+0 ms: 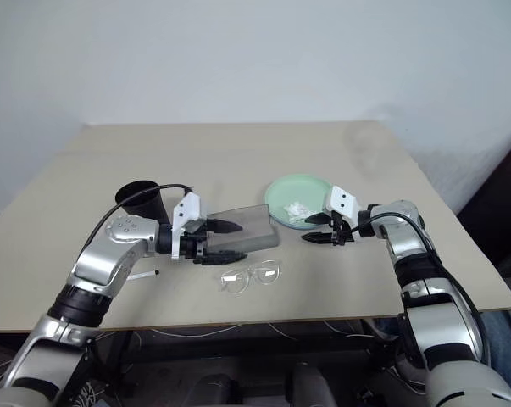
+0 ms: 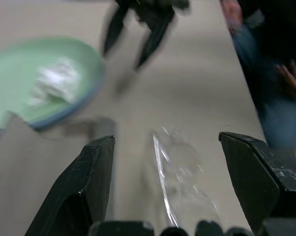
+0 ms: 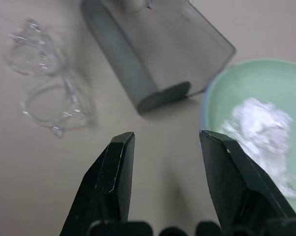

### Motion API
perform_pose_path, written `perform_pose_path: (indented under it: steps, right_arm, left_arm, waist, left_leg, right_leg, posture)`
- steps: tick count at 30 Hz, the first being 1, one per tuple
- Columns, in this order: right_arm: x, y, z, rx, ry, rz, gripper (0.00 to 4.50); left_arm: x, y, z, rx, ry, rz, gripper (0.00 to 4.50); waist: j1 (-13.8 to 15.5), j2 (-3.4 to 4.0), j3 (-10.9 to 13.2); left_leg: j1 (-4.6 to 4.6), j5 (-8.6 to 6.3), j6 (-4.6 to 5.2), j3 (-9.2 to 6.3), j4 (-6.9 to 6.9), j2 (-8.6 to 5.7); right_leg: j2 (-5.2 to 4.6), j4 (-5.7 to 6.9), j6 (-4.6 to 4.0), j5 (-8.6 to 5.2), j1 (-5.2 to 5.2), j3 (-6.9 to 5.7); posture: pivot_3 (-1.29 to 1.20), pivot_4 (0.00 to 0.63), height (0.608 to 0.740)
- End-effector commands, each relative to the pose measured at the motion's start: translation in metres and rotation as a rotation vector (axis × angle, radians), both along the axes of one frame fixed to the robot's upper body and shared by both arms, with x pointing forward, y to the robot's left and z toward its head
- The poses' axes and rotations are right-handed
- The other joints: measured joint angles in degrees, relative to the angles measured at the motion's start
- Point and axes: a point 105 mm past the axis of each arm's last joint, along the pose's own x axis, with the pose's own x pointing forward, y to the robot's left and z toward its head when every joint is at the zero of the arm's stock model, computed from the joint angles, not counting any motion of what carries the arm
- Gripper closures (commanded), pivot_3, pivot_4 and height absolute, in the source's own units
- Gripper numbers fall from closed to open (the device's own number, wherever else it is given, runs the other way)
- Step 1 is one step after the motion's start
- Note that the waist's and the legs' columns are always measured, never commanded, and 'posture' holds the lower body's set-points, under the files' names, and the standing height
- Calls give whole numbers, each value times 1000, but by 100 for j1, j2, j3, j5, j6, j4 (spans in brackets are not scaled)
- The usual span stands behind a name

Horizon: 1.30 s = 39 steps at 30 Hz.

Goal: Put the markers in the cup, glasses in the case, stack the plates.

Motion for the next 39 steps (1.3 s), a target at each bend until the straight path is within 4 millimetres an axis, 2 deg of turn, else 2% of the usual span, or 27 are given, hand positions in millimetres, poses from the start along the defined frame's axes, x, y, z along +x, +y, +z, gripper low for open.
perform_pose_path:
  steps: [1, 5, 14, 19, 25, 28, 31, 39]
  right_arm:
    - [-5, 7, 14, 43, -52, 40, 2228]
    - [-9, 10, 10, 59, -55, 29, 2228]
    - [-15, 13, 6, 95, -71, -14, 2228]
    - [-17, 11, 3, 100, -75, -36, 2228]
    - [-19, 9, 0, 100, -76, -53, 2228]
    - [-19, 8, -1, 98, -77, -59, 2178]
    - [-18, 8, -1, 94, -80, -66, 2178]
    - [-16, 9, -2, 85, -86, -70, 2178]
  left_arm:
    - [1, -4, 1, 66, -2, -74, 902]
    - [5, -7, -8, 155, -7, -115, 902]
    - [5, -24, -19, 195, 44, -185, 902]
    - [9, -23, -31, 255, 39, -174, 902]
    - [9, -24, -35, 243, 66, -168, 902]
    - [10, -27, -36, 219, 76, -144, 1534]
    - [10, -27, -36, 215, 74, -139, 2536]
    - [15, -23, -37, 241, 32, -130, 2536]
  waist:
    - [0, 0, 0]
    - [8, -1, 0]
    - [28, -2, 0]
    - [26, -2, 1]
    - [29, -3, 1]
    - [29, -3, 1]
    - [27, -3, 1]
    - [28, -3, 1]
  left_leg:
    - [-1, 0, 0, 2, 0, 0]
    - [-3, 0, 0, 3, 1, -1]
    - [-4, 0, 1, 3, 2, -2]
    - [-3, 0, 1, 2, 4, -2]
    - [-5, 0, 1, 1, 4, -3]
    - [-6, 0, 1, 0, 8, -3]
    - [-5, 0, 1, 0, 9, -3]
    - [-6, 0, 1, 0, 10, -3]
  right_leg:
    - [0, -1, 0, 0, -1, 1]
    - [-1, -3, 0, 0, -1, 2]
    - [-2, -3, 0, 0, -2, 4]
    - [-1, -2, 0, -1, -2, 6]
    - [-2, -5, 0, -1, -1, 6]
    - [-3, -4, 0, -1, -1, 7]
    - [-2, -2, 0, -1, -2, 6]
    - [-2, -2, 0, -1, -1, 6]
  posture:
    - [0, 0, 721]
    - [0, 0, 721]
    - [0, 0, 721]
    - [0, 0, 721]
    - [0, 0, 721]
    - [0, 0, 721]
    - [0, 0, 721]
    - [0, 0, 721]
